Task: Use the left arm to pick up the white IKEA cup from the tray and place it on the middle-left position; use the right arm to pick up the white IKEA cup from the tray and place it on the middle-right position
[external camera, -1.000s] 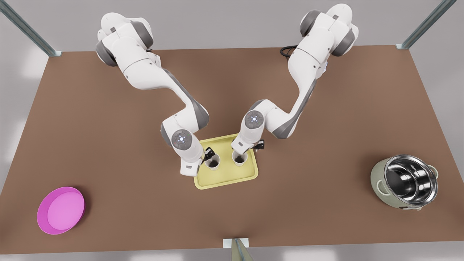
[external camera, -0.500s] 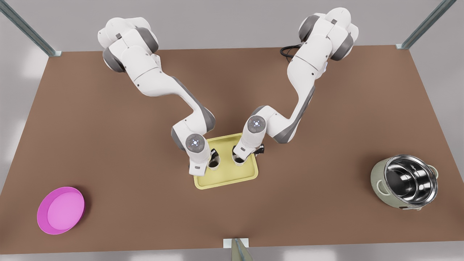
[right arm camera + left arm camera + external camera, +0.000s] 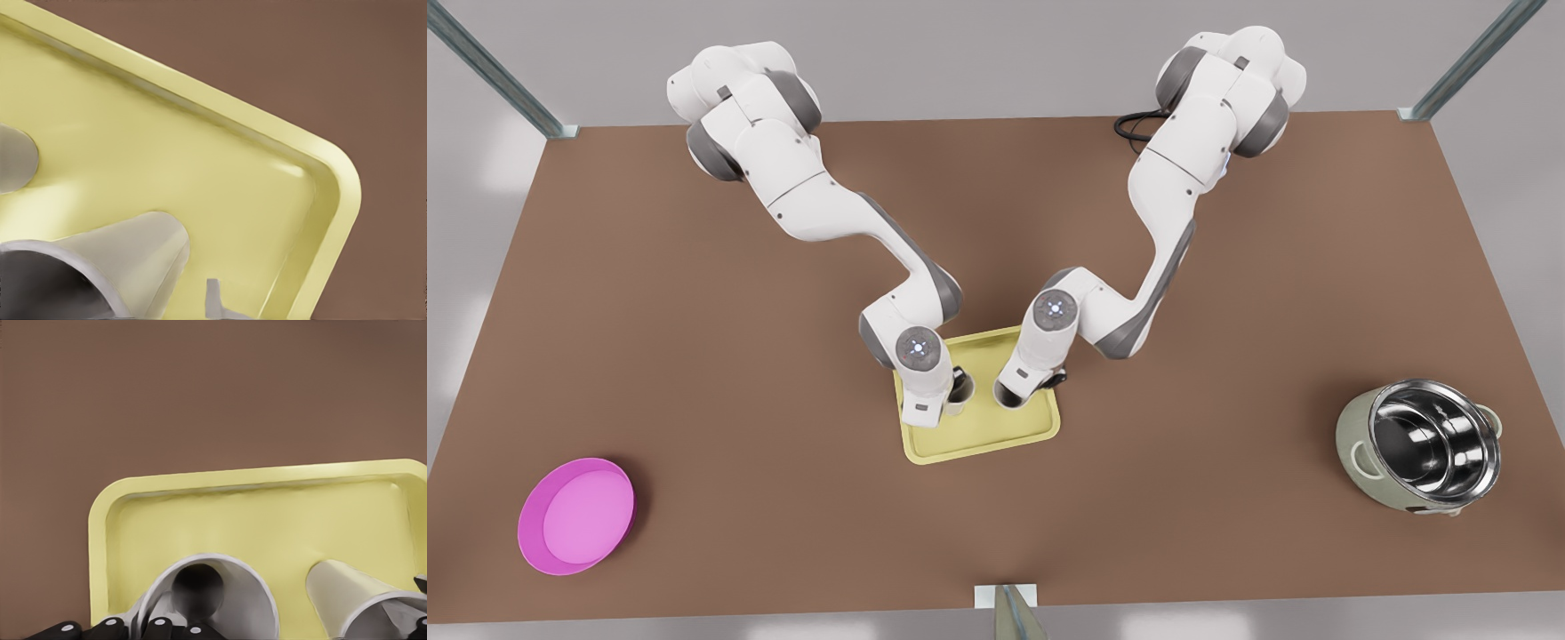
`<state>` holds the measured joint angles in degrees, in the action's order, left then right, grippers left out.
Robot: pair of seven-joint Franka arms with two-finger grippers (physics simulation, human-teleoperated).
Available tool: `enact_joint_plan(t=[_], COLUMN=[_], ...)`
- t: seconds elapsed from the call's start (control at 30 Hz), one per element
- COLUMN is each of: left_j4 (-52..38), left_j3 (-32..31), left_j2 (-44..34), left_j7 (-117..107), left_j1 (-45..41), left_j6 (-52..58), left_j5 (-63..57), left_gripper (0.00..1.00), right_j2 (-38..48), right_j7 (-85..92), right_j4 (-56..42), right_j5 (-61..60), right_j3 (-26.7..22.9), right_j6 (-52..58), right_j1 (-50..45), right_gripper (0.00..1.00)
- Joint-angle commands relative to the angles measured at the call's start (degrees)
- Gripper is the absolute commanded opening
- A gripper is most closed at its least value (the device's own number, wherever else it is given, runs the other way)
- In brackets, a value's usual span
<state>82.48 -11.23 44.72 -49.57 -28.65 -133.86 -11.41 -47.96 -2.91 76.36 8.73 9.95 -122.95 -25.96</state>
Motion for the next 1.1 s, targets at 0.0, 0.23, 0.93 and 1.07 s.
enact_joint_plan(t=[0.0,0.23,0.93,1.07], left_j4=[-0.03,32.46,33.98,33.54], left_j3=[-0.02,-0.11,-0.02,-0.02], left_j2=[-0.16,-29.50,-19.85,-23.53], left_j7=[-4.66,20.26,50.98,50.89], left_j1=[0.08,18.60,34.53,34.45], left_j6=[-0.18,-3.24,-21.09,-18.46], left_j5=[0.60,5.16,7.98,7.72], left_gripper=[0.00,0.00,1.00,1.00], right_j2=[0.15,0.76,4.28,1.73], right_j7=[-1.22,-1.04,38.86,38.60], right_j4=[-0.07,-0.33,-0.77,-0.77], right_j5=[0.06,-0.29,3.93,5.51], right_j3=[-0.02,-0.19,-0.63,-1.34], right_j6=[-0.63,-0.01,7.11,3.95], right_j1=[0.03,0.21,29.83,29.65], right_gripper=[0.36,0.11,0.07,0.07])
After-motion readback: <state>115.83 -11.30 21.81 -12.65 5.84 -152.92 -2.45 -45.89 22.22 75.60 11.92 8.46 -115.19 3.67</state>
